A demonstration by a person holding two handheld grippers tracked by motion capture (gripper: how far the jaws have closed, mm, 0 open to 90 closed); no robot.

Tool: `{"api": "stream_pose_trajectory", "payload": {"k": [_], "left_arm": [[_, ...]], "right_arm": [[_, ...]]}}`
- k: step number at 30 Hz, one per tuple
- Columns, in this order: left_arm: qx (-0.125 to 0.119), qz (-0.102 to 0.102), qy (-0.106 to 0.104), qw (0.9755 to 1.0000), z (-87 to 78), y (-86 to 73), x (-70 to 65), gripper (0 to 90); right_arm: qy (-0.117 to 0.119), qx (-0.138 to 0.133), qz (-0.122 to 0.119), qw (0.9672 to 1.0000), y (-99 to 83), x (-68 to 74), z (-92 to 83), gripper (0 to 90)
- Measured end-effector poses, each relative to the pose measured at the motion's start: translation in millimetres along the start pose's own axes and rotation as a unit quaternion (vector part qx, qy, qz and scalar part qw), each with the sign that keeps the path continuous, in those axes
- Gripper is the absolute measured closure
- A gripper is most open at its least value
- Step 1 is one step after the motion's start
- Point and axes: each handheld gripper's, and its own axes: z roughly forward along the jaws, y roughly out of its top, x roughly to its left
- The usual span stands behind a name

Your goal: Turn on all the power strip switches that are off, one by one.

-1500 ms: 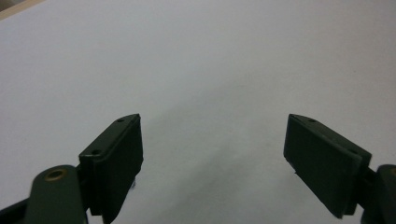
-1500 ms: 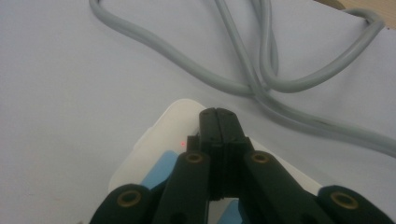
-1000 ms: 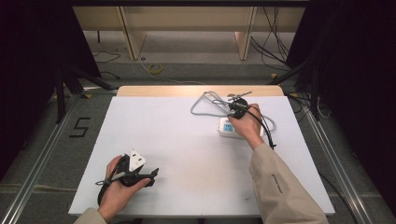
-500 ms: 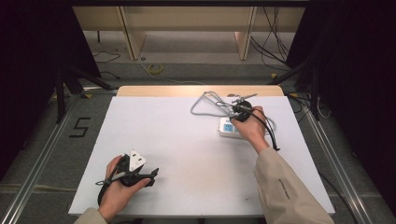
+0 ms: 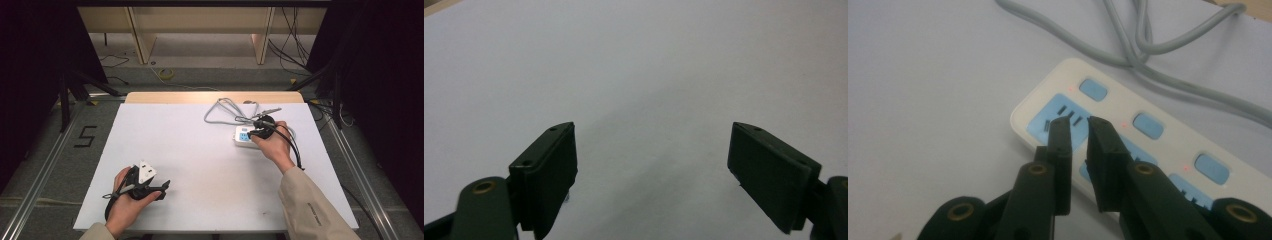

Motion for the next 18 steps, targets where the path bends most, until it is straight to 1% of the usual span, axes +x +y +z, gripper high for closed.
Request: {"api": "stream_pose_trajectory", "payload": {"k": [3,4,8,11,18], "left_arm": [[0.000,-0.001,0.000,1.0000,0.5,0.0,-0.5,19.9],[0.000,-0.001,0.000,1.0000,0.4,0.0,-0.6,19.9],[0.000,-0.001,0.000,1.0000,0.5,-0.2,-0.5,19.9],[0.001,-0.001,0.000,1.0000,0.9,-0.4,-0.4,19.9],[0.002,-0.002,0.000,1.0000,1.2,-0.7,-0.3,19.9]], "right_arm": [[0.003,0.000,-0.005,1.0000,-7.2,0.9,-5.4,77.7],[0.003,-0.004,-0.007,1.0000,-8.9,0.9,-6.9,77.1],[0.011,-0.016,-0.007,0.9998,-18.1,2.1,-16.6,72.2],[0.021,-0.027,0.001,0.9994,-25.4,2.4,-23.5,67.2],[0.034,-0.037,-0.005,0.9987,-46.2,8.9,-35.9,60.9]]}}
